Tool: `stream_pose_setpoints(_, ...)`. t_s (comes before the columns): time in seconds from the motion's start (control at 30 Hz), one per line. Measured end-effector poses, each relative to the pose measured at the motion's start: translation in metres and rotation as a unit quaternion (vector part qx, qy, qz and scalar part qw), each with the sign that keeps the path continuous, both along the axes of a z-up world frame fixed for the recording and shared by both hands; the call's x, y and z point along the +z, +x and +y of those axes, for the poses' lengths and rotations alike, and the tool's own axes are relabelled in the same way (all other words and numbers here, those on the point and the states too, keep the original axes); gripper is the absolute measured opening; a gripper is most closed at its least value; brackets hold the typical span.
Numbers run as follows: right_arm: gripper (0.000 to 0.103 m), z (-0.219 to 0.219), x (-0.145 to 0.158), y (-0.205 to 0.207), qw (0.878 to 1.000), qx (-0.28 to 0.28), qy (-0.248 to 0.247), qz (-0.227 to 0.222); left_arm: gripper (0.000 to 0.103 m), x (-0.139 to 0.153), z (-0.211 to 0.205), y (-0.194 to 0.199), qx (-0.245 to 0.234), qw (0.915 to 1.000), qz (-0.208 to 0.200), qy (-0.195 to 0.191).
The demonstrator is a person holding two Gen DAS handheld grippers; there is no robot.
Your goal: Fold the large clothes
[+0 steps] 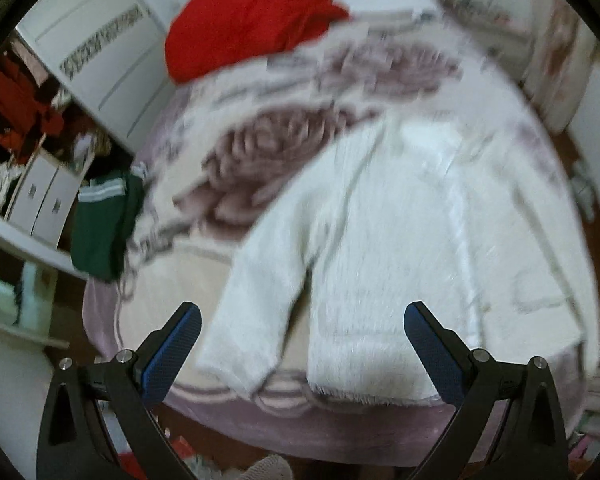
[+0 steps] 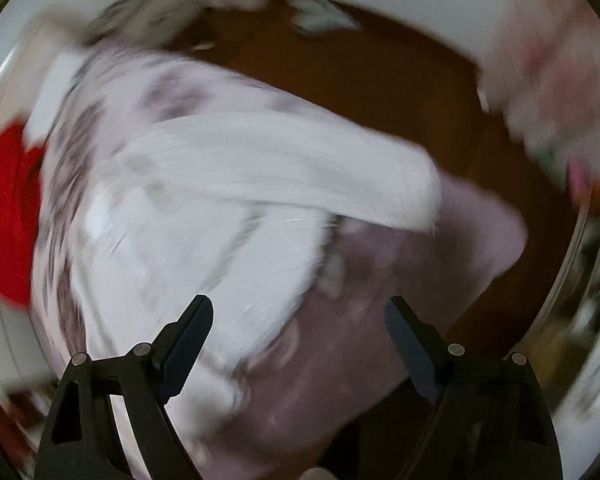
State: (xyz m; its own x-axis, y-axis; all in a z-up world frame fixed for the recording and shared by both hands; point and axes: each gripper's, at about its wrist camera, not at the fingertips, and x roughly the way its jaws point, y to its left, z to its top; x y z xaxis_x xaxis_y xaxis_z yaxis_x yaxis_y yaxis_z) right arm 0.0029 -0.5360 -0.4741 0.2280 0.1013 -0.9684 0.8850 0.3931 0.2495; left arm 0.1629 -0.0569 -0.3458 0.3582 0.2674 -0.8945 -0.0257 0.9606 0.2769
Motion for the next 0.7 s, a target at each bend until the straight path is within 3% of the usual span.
stream_pose_setpoints(0.13,0.089,-0.061,-0.116,-0.046,0.988,-0.137,0.064,-0.033,0.103,-0.081,-0.021,0.002,0.026,0.998,0.053,0.024)
stream_pose_setpoints(0.2,0.089,-0.082,-0.167,-0.067,0.971,-0.207,0.102,-0.061,0.103,-0.114,-0.032,0.004,0.028,0.9961,0.076,0.034)
stream_pose_setpoints(0.3,0.09,-0.09,-0.209,-0.084,0.942,-0.289,0.132,-0.107,0.103,-0.146,-0.048,0.004,0.026,0.994,0.095,0.047)
stream_pose_setpoints(0.33,0.089,-0.089,-0.213,-0.089,0.933,-0.316,0.115,-0.125,0.103,-0.152,-0.054,0.006,0.027,0.9939,0.095,0.05)
stream_pose_setpoints(0.4,0.065,-0.085,-0.212,-0.092,0.931,-0.333,0.075,-0.125,0.103,-0.157,-0.06,0.012,0.031,0.9947,0.085,0.049)
stream_pose_setpoints(0.43,0.019,-0.085,-0.209,-0.089,0.934,-0.331,0.06,-0.119,0.103,-0.159,-0.063,0.016,0.034,0.9951,0.079,0.048)
stream_pose_setpoints(0.47,0.011,-0.084,-0.208,-0.089,0.936,-0.327,0.051,-0.116,0.103,-0.161,-0.065,0.019,0.037,0.9954,0.075,0.048)
stream_pose_setpoints(0.57,0.011,-0.083,-0.185,-0.077,0.946,-0.303,0.008,-0.114,0.103,-0.167,-0.065,0.028,0.041,0.996,0.063,0.049)
stream_pose_setpoints(0.7,0.01,-0.078,-0.098,-0.021,0.969,-0.191,-0.088,-0.128,0.103,-0.168,-0.045,0.037,0.055,0.9964,0.046,0.046)
